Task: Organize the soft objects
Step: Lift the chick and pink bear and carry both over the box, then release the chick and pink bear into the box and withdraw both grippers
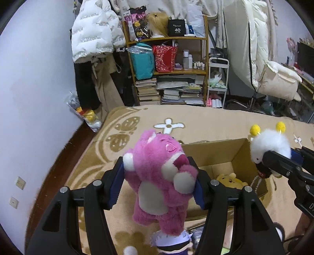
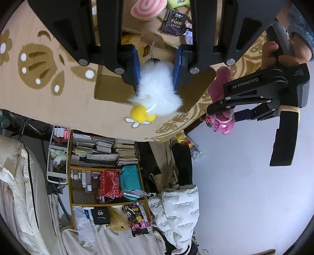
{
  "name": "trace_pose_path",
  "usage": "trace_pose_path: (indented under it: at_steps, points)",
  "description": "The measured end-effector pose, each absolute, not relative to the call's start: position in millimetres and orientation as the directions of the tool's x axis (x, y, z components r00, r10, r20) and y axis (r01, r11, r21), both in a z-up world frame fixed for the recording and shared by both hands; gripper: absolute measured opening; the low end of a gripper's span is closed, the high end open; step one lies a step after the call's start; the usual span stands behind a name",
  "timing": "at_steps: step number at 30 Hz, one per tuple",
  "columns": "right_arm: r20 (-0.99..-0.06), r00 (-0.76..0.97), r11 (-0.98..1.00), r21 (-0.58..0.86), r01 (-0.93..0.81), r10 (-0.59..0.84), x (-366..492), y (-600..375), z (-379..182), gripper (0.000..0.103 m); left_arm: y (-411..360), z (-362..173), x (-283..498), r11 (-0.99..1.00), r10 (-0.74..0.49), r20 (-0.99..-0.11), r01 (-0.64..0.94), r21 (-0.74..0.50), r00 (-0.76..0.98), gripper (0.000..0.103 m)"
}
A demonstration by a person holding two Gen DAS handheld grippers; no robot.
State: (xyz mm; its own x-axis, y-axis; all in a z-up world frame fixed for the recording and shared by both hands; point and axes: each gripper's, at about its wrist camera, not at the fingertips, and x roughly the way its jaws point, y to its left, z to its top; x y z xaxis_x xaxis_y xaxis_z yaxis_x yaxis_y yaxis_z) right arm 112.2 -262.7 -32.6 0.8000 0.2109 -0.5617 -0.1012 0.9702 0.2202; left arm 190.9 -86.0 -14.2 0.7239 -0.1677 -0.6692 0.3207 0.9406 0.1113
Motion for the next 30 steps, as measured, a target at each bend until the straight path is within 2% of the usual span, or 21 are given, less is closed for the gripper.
trace_pose_path:
  at_steps: [5, 23, 30]
  points:
    - [-0.535, 0.815, 0.966, 0.236, -0.108, 0.221, 121, -269, -37, 0.030, -87, -26, 199, 0.940, -0.193, -0.681, 0.332, 0.079, 0.707, 0.060]
    - [-0.628, 0.739, 0.960, 0.264, -0.091, 0.243, 141, -274, -85, 0.031, -86, -57, 213, 0.944, -0.212, -0.724, 0.330, 0.023, 0.656, 0.063]
    - [-0.649, 0.723, 0.964, 0.248, -0.093, 0.236, 141, -269, -92, 0.031, -88, -57, 214, 0.945, -0.174, -0.748, 0.322, 0.056, 0.640, 0.066]
